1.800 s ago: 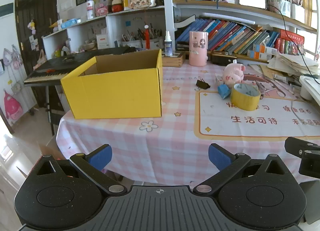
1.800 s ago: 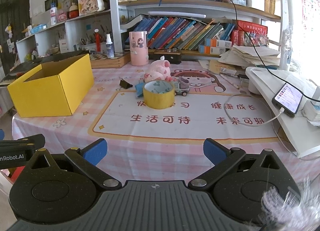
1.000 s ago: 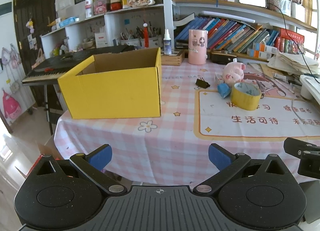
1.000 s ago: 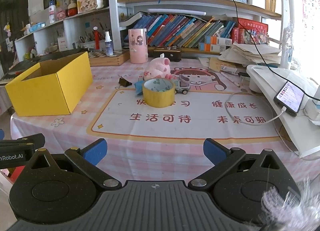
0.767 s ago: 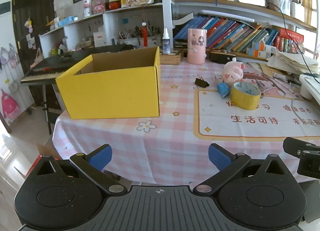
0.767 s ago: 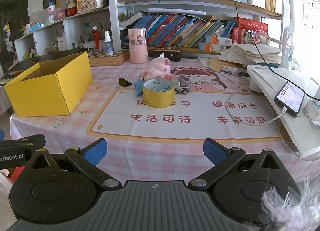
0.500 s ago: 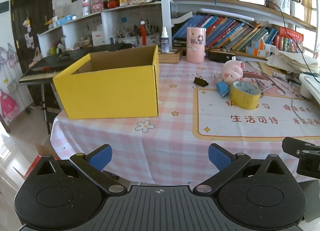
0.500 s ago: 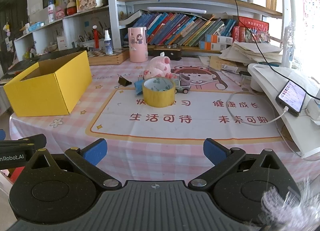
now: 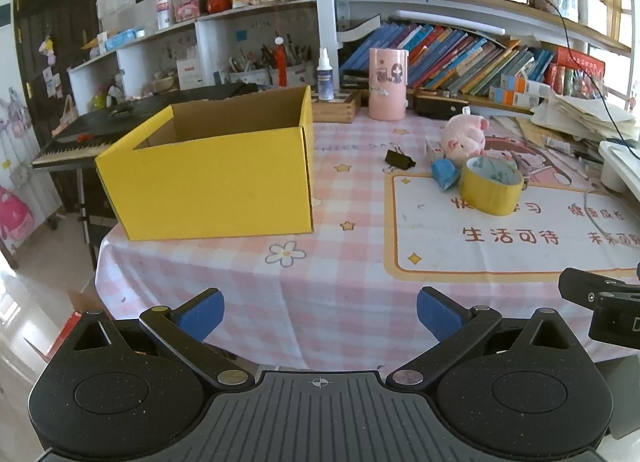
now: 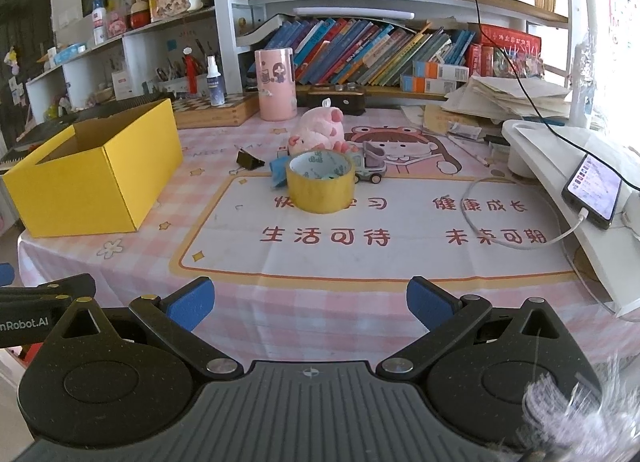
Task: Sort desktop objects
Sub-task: 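Move the left tool toward the yellow tape roll while the right tool approaches the toy car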
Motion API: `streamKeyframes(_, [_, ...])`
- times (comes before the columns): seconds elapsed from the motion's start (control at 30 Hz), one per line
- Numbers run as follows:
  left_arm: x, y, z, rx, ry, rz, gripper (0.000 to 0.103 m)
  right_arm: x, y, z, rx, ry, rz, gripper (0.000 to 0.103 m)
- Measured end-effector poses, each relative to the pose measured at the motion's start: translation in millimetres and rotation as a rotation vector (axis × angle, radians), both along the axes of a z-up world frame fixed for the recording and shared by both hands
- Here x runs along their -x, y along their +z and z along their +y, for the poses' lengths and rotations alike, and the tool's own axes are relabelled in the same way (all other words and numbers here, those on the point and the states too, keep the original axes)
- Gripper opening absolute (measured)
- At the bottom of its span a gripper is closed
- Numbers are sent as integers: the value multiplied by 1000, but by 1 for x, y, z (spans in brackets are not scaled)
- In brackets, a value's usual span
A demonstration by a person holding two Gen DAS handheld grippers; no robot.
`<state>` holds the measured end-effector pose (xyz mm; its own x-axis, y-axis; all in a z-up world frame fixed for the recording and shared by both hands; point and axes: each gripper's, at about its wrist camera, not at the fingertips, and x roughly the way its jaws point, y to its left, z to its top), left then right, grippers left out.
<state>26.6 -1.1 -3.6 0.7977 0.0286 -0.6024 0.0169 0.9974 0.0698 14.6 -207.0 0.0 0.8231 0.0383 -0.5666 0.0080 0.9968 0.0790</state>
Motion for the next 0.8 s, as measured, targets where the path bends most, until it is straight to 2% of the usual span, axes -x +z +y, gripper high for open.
streamKeyframes(0.23, [-4, 1, -2, -9, -7, -2, 103, -3, -1, -2, -11, -5, -5, 103])
streamKeyframes(0.8, [-25, 2, -19, 30, -38, 0, 103, -22, 5, -13, 3, 28, -18, 103])
